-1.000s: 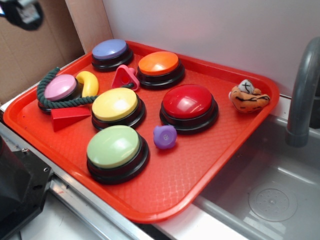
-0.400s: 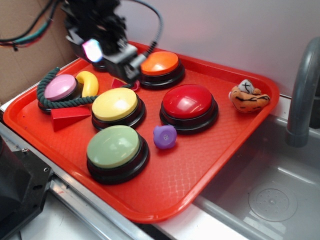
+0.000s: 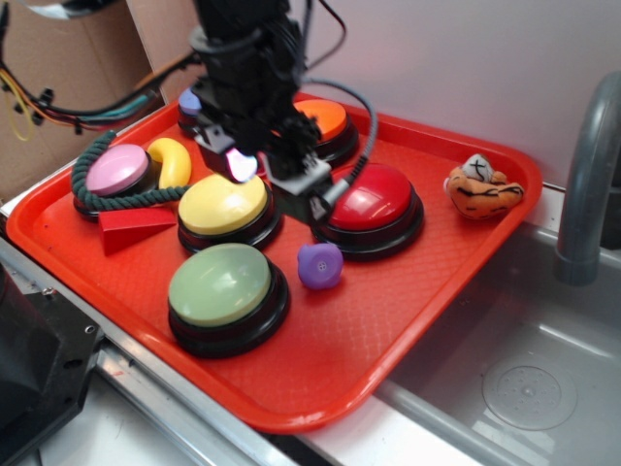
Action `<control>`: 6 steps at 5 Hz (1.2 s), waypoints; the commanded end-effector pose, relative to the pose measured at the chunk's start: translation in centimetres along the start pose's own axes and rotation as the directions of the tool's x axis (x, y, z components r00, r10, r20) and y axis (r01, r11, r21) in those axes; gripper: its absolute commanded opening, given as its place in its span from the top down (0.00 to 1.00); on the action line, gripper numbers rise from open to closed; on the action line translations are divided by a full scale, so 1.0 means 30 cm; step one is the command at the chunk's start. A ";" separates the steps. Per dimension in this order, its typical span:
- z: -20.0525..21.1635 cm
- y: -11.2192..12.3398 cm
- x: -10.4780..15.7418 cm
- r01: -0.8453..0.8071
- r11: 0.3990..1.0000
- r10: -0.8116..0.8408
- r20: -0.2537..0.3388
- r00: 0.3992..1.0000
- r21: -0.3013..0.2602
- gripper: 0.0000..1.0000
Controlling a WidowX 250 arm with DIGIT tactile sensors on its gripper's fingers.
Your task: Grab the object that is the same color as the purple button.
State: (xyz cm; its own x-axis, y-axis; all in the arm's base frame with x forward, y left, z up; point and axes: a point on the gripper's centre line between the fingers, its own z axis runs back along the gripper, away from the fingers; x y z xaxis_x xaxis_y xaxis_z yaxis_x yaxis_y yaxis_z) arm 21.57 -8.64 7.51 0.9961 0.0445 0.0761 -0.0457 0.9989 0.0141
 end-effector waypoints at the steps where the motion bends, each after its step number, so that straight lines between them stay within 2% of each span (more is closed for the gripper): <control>1: -0.061 -0.043 0.037 0.000 1.000 0.000 0.011 1.000 0.015 0.00; 3: -0.109 -0.071 0.039 -0.005 0.999 0.005 0.001 1.000 0.037 0.00; 4: -0.121 -0.074 0.042 -0.007 0.999 0.008 -0.007 1.000 0.050 0.87; 6: -0.141 -0.080 0.048 0.000 0.999 0.002 -0.031 1.000 0.050 0.90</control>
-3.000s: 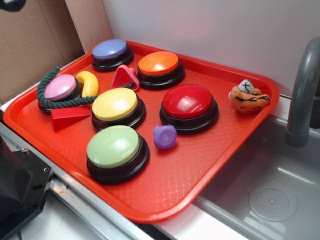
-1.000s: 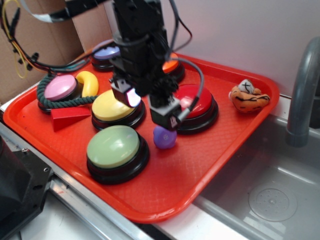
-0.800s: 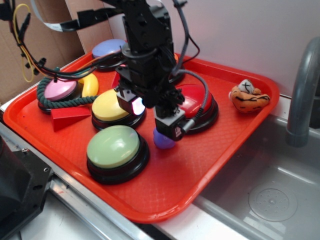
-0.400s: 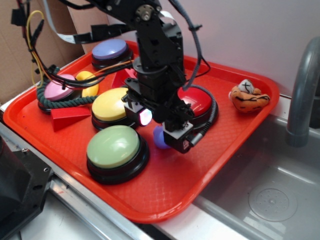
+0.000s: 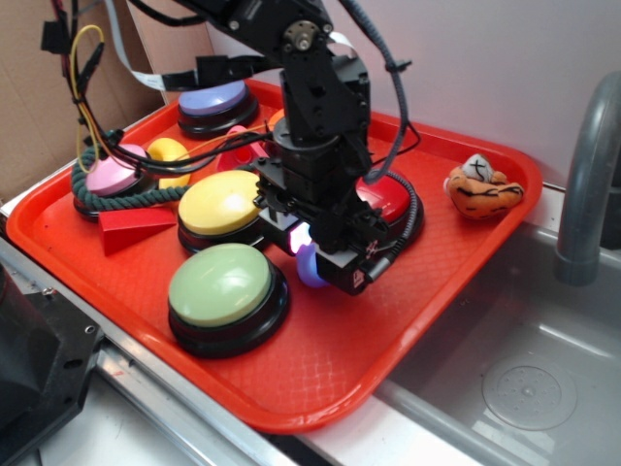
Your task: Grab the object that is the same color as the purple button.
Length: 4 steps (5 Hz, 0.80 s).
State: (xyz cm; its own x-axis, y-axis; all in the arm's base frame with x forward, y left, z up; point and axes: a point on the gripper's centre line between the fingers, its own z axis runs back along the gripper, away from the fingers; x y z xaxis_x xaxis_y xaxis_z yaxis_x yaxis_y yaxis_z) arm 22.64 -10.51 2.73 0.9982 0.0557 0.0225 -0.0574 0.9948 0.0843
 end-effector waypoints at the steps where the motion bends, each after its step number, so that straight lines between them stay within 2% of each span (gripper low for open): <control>1: 0.076 -0.022 0.020 0.015 0.998 -0.013 0.032 0.999 -0.053 1.00; 2: 0.157 0.000 0.021 0.007 0.996 -0.003 0.039 0.999 -0.089 1.00; 3: 0.252 0.063 0.014 0.043 0.985 -0.039 0.029 0.999 -0.164 1.00; 4: 0.354 0.143 -0.012 0.061 0.979 -0.050 0.057 0.997 -0.197 1.00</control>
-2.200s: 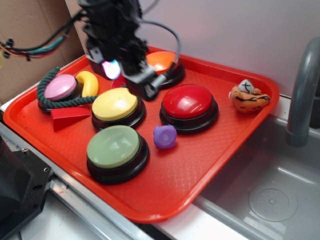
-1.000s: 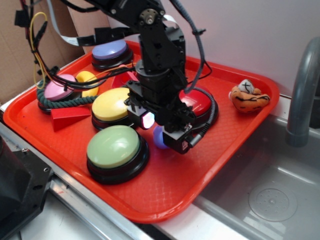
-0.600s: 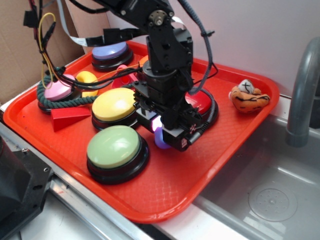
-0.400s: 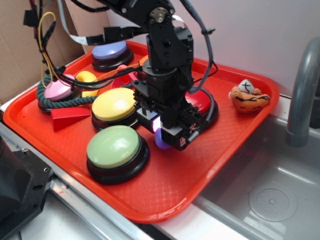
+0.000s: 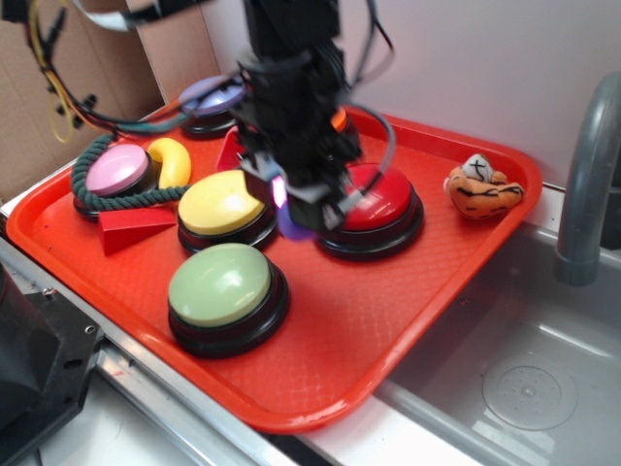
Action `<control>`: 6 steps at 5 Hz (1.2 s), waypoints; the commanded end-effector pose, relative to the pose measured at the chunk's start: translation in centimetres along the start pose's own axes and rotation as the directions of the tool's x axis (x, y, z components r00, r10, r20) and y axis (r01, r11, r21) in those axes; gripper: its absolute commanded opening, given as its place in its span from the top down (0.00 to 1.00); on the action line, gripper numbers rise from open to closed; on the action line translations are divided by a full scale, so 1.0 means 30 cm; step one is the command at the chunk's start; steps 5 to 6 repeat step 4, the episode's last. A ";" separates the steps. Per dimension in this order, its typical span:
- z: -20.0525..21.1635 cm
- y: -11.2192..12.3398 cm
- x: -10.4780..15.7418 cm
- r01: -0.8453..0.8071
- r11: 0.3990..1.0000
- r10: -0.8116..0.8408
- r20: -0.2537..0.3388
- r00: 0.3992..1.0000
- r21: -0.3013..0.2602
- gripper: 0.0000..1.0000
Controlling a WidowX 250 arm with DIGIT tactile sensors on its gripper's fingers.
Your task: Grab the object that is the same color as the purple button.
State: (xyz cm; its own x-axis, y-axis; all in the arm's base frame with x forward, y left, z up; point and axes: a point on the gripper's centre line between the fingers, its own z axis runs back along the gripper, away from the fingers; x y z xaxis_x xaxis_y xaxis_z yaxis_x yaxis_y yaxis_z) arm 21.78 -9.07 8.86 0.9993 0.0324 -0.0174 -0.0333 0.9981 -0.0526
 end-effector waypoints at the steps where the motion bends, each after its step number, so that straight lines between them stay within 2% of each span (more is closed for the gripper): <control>1: 0.245 0.139 -0.039 0.046 0.997 -0.039 0.110 0.993 -0.062 1.00; 2: 0.294 0.209 -0.063 0.056 0.996 -0.050 0.104 0.993 -0.062 1.00; 3: 0.314 0.270 -0.086 -0.021 1.000 0.023 0.137 0.990 -0.014 1.00; 4: 0.299 0.307 -0.105 -0.080 0.997 0.082 0.117 0.990 -0.018 1.00; 6: 0.299 0.307 -0.105 -0.080 0.997 0.082 0.117 0.990 -0.018 1.00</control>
